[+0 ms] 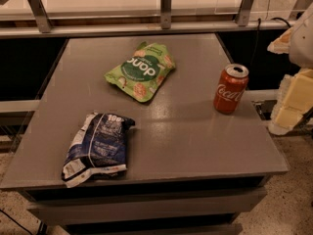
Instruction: Pick coke can
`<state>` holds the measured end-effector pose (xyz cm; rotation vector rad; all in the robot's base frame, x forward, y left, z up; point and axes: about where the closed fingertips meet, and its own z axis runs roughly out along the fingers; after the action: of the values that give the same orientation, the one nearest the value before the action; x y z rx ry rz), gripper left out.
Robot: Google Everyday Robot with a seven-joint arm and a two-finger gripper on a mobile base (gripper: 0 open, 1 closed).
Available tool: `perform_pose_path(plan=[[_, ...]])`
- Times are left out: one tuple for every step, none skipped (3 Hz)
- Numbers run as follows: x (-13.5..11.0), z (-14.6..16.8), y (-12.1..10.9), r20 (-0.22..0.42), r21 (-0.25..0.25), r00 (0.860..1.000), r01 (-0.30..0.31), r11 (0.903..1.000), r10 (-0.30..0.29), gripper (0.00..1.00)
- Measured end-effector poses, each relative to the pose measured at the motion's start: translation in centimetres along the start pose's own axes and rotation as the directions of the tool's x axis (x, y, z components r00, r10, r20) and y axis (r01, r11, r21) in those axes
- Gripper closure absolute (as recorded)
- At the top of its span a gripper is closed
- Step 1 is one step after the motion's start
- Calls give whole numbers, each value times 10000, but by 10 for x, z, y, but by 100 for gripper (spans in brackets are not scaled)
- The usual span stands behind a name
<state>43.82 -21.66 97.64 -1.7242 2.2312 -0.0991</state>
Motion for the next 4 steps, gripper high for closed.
perform_pose_path(plan=[[0,0,0,1,2,10000,0,10000,0,0],[-3,8,-12,199,325,9998,-85,9994,78,0],[-5,29,-39,789,725,9962,-425,9965,368,0],[-8,49,-64,1245,1220,9911,-626,9906,473,0]])
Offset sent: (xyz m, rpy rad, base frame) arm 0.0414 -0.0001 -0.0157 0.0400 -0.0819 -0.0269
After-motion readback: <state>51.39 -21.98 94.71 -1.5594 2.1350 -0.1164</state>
